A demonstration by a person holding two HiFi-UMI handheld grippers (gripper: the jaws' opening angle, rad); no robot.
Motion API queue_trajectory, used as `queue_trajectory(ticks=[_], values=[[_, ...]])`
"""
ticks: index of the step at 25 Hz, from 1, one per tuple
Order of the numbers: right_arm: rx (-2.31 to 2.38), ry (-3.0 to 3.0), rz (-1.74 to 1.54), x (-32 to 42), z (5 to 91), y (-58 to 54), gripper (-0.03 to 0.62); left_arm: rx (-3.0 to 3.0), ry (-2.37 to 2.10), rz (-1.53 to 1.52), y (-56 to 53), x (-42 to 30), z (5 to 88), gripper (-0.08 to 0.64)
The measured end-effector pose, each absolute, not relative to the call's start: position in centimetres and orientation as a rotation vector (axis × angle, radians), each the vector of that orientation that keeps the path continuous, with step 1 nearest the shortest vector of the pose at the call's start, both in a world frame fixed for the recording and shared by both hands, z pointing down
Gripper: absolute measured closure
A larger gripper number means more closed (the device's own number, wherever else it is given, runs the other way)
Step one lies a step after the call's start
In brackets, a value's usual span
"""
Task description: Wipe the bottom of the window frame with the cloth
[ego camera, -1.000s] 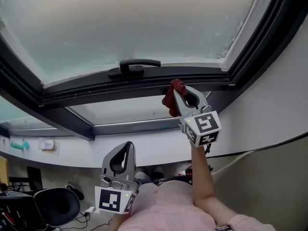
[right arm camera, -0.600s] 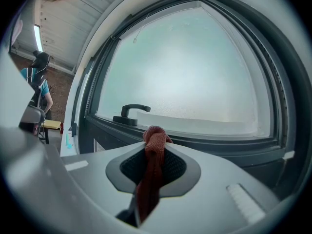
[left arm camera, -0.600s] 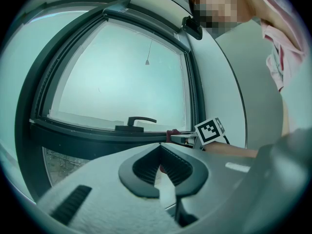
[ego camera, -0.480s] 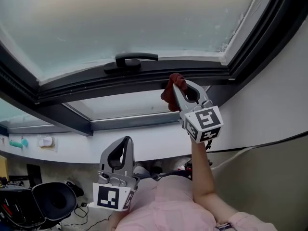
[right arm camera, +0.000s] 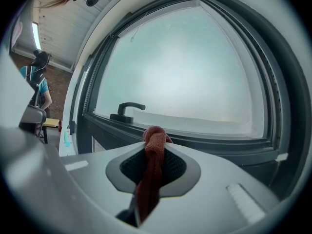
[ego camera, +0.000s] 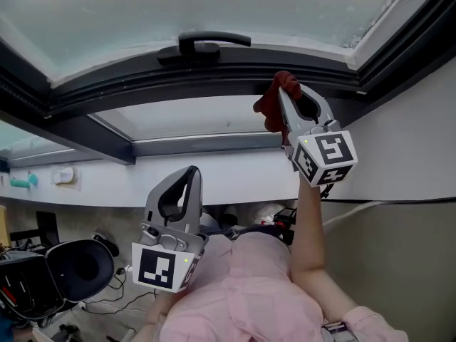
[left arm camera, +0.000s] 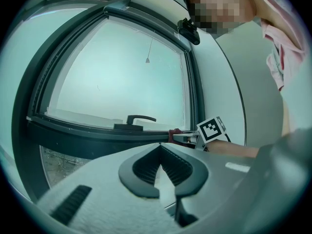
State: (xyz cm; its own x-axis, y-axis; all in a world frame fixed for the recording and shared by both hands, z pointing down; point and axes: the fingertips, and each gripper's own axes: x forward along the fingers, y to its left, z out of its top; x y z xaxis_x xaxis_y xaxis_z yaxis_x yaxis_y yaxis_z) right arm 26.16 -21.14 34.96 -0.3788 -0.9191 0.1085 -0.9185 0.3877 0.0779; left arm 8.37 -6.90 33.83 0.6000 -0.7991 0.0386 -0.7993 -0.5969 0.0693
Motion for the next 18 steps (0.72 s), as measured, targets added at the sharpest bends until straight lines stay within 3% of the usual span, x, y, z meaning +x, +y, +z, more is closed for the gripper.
queue_trajectory(ticks=[18], values=[[1.68,-2.446,0.026,27.3,35.3,-20.9,0.54,2.751,-1.29,0.014,-8.3,6.5,34.1,0.56]])
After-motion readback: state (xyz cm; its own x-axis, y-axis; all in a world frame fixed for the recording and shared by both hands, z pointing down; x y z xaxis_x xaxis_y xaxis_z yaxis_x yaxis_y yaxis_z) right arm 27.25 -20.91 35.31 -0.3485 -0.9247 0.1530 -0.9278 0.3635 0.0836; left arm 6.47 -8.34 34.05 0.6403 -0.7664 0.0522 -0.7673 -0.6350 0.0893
